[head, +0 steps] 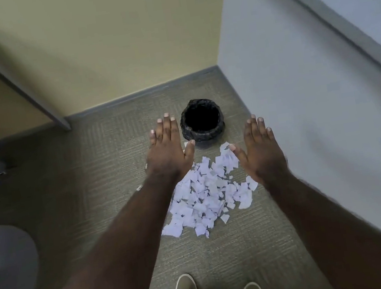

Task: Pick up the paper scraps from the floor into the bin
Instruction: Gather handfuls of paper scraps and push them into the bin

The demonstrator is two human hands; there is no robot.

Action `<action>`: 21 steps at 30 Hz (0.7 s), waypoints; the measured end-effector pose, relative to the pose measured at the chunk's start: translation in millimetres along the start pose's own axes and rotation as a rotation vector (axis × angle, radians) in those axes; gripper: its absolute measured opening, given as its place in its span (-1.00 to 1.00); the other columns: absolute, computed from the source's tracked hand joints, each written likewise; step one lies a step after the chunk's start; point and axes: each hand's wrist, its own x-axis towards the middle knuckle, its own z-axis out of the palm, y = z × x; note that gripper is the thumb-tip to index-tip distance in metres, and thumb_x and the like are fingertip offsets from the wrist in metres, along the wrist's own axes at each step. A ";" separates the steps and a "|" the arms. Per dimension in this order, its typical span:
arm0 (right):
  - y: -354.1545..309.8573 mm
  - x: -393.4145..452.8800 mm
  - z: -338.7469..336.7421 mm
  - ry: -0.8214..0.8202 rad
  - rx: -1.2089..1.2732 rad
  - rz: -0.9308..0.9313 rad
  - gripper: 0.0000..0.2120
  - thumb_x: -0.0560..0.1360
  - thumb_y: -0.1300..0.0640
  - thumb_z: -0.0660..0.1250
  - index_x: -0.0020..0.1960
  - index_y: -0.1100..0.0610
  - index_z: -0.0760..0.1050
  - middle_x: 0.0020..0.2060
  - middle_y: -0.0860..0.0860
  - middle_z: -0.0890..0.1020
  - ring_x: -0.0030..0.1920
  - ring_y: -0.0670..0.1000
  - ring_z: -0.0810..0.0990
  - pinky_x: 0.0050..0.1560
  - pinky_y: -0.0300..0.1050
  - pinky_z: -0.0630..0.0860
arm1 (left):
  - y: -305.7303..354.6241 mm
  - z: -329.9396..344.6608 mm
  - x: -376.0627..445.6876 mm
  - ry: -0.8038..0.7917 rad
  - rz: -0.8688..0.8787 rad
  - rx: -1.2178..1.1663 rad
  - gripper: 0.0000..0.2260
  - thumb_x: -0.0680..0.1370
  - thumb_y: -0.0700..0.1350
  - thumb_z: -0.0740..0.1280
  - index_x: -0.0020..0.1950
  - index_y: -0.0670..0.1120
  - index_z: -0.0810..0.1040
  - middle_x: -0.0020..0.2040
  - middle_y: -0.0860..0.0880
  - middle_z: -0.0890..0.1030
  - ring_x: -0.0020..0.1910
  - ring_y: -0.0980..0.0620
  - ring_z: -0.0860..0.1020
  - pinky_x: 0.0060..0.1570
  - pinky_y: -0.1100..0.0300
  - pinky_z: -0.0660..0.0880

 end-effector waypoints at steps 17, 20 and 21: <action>7.4 9.2 164.9 -0.047 -0.016 -0.018 -0.15 0.54 -0.34 -0.28 0.59 0.26 -0.14 0.58 0.19 -0.08 0.59 0.14 -0.13 0.54 0.06 -0.13 | -47.8 158.5 17.1 -0.008 -0.029 -0.003 -0.30 0.60 0.22 -0.12 0.60 -0.19 -0.15 0.62 -0.15 -0.17 0.60 -0.11 -0.18 0.57 -0.05 -0.17; 12.3 13.8 198.4 -0.046 -0.012 -0.024 -0.16 0.54 -0.33 -0.27 0.59 0.26 -0.15 0.58 0.19 -0.09 0.59 0.14 -0.14 0.54 0.05 -0.14 | -56.2 191.8 26.2 0.002 -0.031 0.011 -0.26 0.55 0.25 -0.19 0.60 -0.19 -0.14 0.62 -0.15 -0.15 0.61 -0.12 -0.16 0.57 -0.06 -0.13; 13.9 15.5 210.3 -0.044 -0.012 -0.025 -0.16 0.54 -0.33 -0.27 0.59 0.25 -0.15 0.58 0.19 -0.09 0.59 0.14 -0.13 0.54 0.06 -0.13 | -59.2 203.3 29.2 0.005 -0.030 0.017 -0.26 0.55 0.25 -0.20 0.60 -0.19 -0.13 0.62 -0.15 -0.14 0.61 -0.12 -0.15 0.57 -0.06 -0.12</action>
